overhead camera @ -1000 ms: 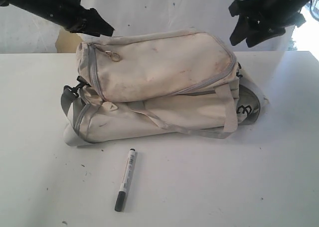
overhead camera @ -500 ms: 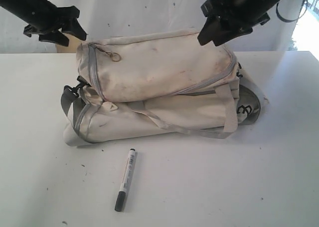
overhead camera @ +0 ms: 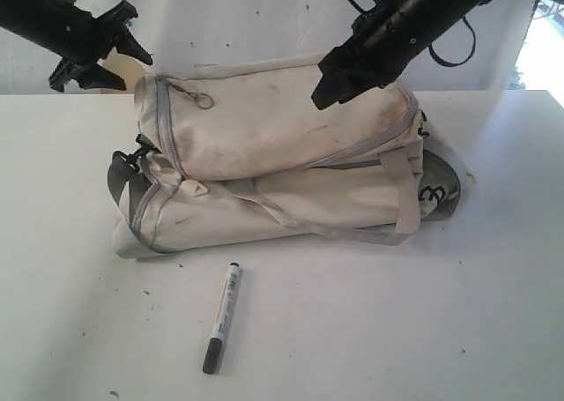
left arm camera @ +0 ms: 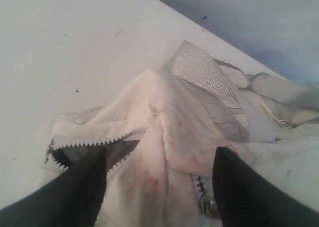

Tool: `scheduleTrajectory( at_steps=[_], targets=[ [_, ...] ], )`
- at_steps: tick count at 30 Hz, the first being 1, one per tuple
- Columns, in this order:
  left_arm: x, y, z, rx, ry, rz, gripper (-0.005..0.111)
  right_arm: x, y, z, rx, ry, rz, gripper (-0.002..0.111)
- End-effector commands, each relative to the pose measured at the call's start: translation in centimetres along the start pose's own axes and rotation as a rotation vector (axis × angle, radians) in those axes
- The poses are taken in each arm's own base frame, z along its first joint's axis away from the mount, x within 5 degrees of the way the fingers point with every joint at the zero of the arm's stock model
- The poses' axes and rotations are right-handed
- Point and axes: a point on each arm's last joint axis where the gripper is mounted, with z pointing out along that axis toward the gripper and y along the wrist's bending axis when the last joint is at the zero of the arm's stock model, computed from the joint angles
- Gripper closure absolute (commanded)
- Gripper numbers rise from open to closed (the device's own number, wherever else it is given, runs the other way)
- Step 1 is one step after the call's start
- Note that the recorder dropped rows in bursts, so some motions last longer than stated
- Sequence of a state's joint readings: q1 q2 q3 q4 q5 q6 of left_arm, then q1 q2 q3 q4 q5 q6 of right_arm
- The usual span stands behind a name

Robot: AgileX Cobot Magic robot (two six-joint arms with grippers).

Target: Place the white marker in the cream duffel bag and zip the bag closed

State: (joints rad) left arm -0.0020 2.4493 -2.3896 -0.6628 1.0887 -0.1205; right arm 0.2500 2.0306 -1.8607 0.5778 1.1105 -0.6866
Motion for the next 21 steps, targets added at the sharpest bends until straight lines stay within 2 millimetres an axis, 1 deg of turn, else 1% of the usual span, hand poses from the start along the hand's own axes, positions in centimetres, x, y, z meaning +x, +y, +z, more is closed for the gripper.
scheduleTrajectory(
  at_steps=[1,3,5,8,10,12,14,17,19,21],
  targets=[
    [-0.1,-0.4,1.1,0.131,-0.008,-0.077,0.041,-1.0,0.4,0.7,0.039,-0.075,-0.115,0.066],
    [0.1,0.3,1.9,0.123,0.004,-0.096,0.041,-1.4,0.6,0.9,0.058,-0.104,-0.121,0.066],
    [0.3,0.8,2.7,0.122,0.023,-0.113,0.041,-1.8,0.8,1.0,0.074,-0.125,-0.173,0.066],
    [0.7,0.4,3.3,0.146,0.037,-0.088,0.042,-2.3,1.6,1.7,0.089,-0.151,-0.244,0.066],
    [0.9,0.2,3.5,0.144,0.039,-0.047,0.049,-2.4,1.9,2.2,0.076,-0.158,-0.24,0.066],
    [0.9,0.1,3.6,0.146,0.039,-0.022,0.061,-2.5,2.1,2.8,0.067,-0.154,-0.24,0.066],
    [1.0,0.0,3.6,0.146,0.043,-0.017,0.079,-2.4,2.3,3.6,0.058,-0.151,-0.237,0.065],
    [1.2,0.0,3.6,0.147,0.059,0.018,0.107,-2.5,2.6,4.8,0.049,-0.16,-0.24,0.058],
    [1.3,0.0,3.6,0.149,0.072,0.068,0.106,-2.8,3.1,5.6,0.046,-0.175,-0.277,0.055],
    [1.4,0.0,3.6,0.156,0.08,0.127,0.106,-3.3,3.8,6.3,0.062,-0.214,-0.325,0.055]
  ],
)
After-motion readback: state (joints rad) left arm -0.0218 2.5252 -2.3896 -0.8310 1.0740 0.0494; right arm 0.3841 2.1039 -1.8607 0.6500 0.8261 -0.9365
